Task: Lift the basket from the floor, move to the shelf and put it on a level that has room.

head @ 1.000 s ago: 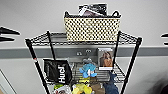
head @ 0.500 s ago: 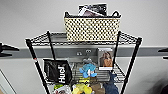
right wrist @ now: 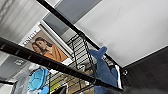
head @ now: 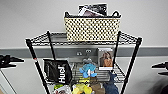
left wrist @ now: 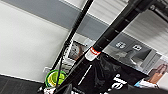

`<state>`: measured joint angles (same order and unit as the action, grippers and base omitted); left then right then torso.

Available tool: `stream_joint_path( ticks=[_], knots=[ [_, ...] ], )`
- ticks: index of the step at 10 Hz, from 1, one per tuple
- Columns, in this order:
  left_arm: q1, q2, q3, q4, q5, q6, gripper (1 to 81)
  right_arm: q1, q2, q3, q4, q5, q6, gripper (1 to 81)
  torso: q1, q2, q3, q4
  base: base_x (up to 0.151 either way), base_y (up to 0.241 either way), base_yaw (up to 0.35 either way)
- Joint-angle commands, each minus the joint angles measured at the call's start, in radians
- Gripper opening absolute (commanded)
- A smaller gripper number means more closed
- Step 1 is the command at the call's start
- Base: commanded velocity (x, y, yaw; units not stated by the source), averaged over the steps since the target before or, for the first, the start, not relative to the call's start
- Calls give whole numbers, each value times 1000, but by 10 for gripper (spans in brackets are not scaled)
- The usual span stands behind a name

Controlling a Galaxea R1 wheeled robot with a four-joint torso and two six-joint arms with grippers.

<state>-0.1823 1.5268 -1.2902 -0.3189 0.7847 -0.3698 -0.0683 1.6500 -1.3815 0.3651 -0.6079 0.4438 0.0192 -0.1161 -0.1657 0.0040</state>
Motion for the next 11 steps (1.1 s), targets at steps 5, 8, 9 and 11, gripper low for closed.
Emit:
stream_joint_path(
  ticks=[5,8,9,11],
  knots=[
    [249,72,-28,31,-200,63,811,-279,204,-181,-5,140,-83,811,0,0,0,0,0,0,0],
    [387,133,-63,31,-277,77,811,-385,259,-234,-5,171,-106,811,0,0,0,0,0,0,0],
    [434,147,-72,31,-311,89,811,-426,280,-246,-5,192,-120,811,0,0,0,0,0,0,0],
    [514,171,-87,31,-335,115,811,-486,325,-263,-5,209,-126,811,0,0,0,0,0,0,0]
  ],
)
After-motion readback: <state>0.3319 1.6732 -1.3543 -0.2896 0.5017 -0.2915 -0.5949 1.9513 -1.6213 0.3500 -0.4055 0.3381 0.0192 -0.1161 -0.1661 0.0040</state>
